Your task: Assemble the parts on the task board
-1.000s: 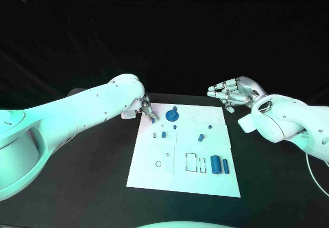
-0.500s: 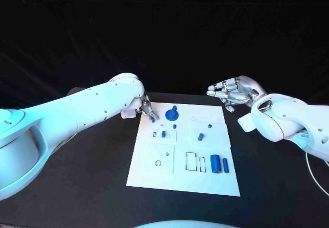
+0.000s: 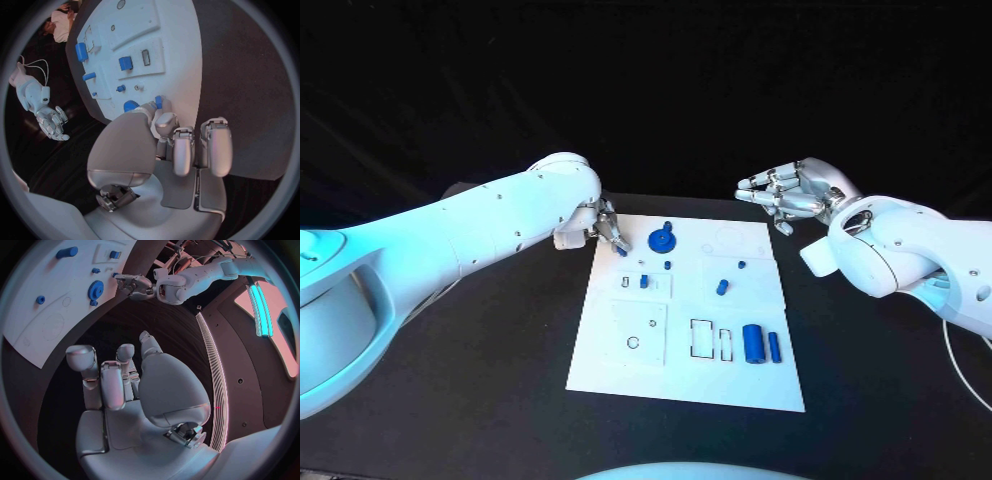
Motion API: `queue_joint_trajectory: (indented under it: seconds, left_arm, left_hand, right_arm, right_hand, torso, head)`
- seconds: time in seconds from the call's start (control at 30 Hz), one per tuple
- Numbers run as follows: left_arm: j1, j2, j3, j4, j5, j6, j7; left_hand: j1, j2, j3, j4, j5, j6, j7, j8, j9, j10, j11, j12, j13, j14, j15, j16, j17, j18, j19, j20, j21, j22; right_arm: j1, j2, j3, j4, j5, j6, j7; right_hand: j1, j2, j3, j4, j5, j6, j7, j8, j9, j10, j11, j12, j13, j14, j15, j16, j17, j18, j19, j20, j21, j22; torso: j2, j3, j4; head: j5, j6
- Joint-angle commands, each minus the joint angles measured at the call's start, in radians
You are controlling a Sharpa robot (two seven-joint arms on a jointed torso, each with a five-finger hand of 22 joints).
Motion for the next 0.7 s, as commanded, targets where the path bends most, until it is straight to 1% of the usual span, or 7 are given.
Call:
queue_joint_trajectory:
  seconds: [0.03,0.13,0.17,0.4,0.5,0.57,0.7]
  left_arm:
    - [0.001,-0.011,0.0,0.025,0.044,-0.022,0.043]
    - [0.001,-0.03,0.0,0.057,0.051,-0.044,0.056]
    - [0.001,-0.041,0.0,0.077,0.053,-0.058,0.061]
    - [0.001,-0.102,0.0,0.174,0.056,-0.128,0.078]
    - [0.0,-0.132,-0.001,0.225,0.049,-0.155,0.086]
    - [-0.004,-0.152,-0.001,0.258,0.029,-0.169,0.089]
    - [-0.02,-0.183,-0.002,0.307,-0.019,-0.196,0.097]
  left_hand:
    - [-0.021,-0.027,0.196,-0.159,-0.004,0.001,0.006,0.009,0.003,0.007,-0.004,-0.005,-0.002,0.105,0.006,0.002,0.263,-0.012,0.064,0.005,-0.004,0.18]
    - [-0.037,-0.04,0.229,-0.172,-0.005,0.002,0.006,0.013,0.007,0.01,-0.005,-0.005,-0.004,0.105,0.007,0.002,0.263,-0.012,0.064,0.005,-0.004,0.181]
    - [-0.041,-0.045,0.238,-0.177,-0.006,0.003,0.006,0.015,0.008,0.012,-0.006,-0.005,-0.004,0.105,0.006,0.002,0.263,-0.013,0.065,0.005,-0.002,0.183]
    - [-0.053,-0.054,0.257,-0.187,-0.004,0.007,0.004,0.018,0.011,0.018,-0.007,0.001,0.0,0.105,0.006,0.002,0.263,-0.014,0.067,0.004,0.002,0.187]
    - [-0.055,-0.057,0.26,-0.189,-0.003,0.008,0.004,0.019,0.011,0.021,-0.008,0.003,0.002,0.105,0.005,0.002,0.263,-0.014,0.068,0.004,0.003,0.188]
    - [-0.057,-0.059,0.264,-0.191,-0.001,0.009,0.004,0.02,0.011,0.023,-0.008,0.005,0.003,0.105,0.005,0.002,0.263,-0.015,0.069,0.003,0.005,0.19]
    - [-0.059,-0.061,0.267,-0.193,-0.001,0.01,0.003,0.02,0.011,0.024,-0.009,0.005,0.004,0.105,0.005,0.002,0.263,-0.016,0.07,0.003,0.007,0.192]
  right_arm:
    - [-0.001,0.0,0.0,0.001,-0.009,0.013,0.004]
    - [-0.001,0.0,0.0,0.001,-0.008,0.012,0.004]
    - [-0.001,0.0,0.0,0.001,-0.008,0.012,0.005]
    - [-0.001,-0.002,0.0,0.001,-0.007,0.011,0.006]
    - [-0.001,-0.002,0.0,0.001,-0.006,0.011,0.006]
    - [-0.001,-0.003,0.0,0.002,-0.006,0.01,0.007]
    - [-0.001,-0.006,0.0,0.002,-0.005,0.01,0.006]
  right_hand:
    - [0.0,0.006,-0.005,0.001,0.003,-0.007,0.001,0.007,0.0,-0.006,-0.001,-0.002,0.0,0.04,-0.003,-0.005,0.0,0.014,-0.005,-0.002,-0.007,-0.001]
    - [-0.001,0.007,-0.005,0.002,0.003,-0.007,0.001,0.007,0.0,-0.006,-0.001,-0.002,0.0,0.04,-0.003,-0.005,0.0,0.014,-0.006,-0.002,-0.007,-0.002]
    - [-0.001,0.007,-0.005,0.002,0.003,-0.007,0.001,0.007,0.0,-0.006,-0.001,-0.002,0.0,0.04,-0.003,-0.005,0.0,0.014,-0.006,-0.002,-0.007,-0.002]
    - [-0.001,0.007,-0.005,0.002,0.003,-0.007,0.001,0.007,0.0,-0.006,-0.001,-0.002,0.0,0.04,-0.003,-0.005,0.0,0.014,-0.006,-0.002,-0.007,-0.002]
    - [-0.002,0.008,-0.006,0.003,0.004,-0.007,0.001,0.007,0.0,-0.006,-0.001,-0.002,-0.001,0.04,-0.003,-0.005,-0.001,0.014,-0.006,-0.002,-0.008,-0.002]
    - [-0.002,0.008,-0.006,0.003,0.004,-0.007,0.001,0.007,0.0,-0.006,-0.001,-0.002,-0.001,0.04,-0.003,-0.005,-0.001,0.014,-0.006,-0.002,-0.008,-0.002]
    - [-0.002,0.008,-0.006,0.003,0.004,-0.007,0.001,0.007,0.0,-0.006,-0.001,-0.002,-0.001,0.04,-0.003,-0.005,-0.001,0.014,-0.006,-0.002,-0.008,-0.002]
  torso:
    - [-0.001,0.0005,0.0018]
    - [-0.002,0.0007,0.0023]
    - [-0.003,0.0014,0.004]
    - [-0.007,0.0038,0.0086]
    - [-0.008,0.0048,0.009]
    - [-0.007,0.0041,0.0092]
    - [-0.008,0.004,0.0114]
  head:
    - [0.0,0.0]
    - [0.002,0.001]
    - [0.002,-0.001]
    - [0.002,-0.002]
    - [0.001,-0.002]
    - [0.0,-0.002]
    - [-0.001,-0.005]
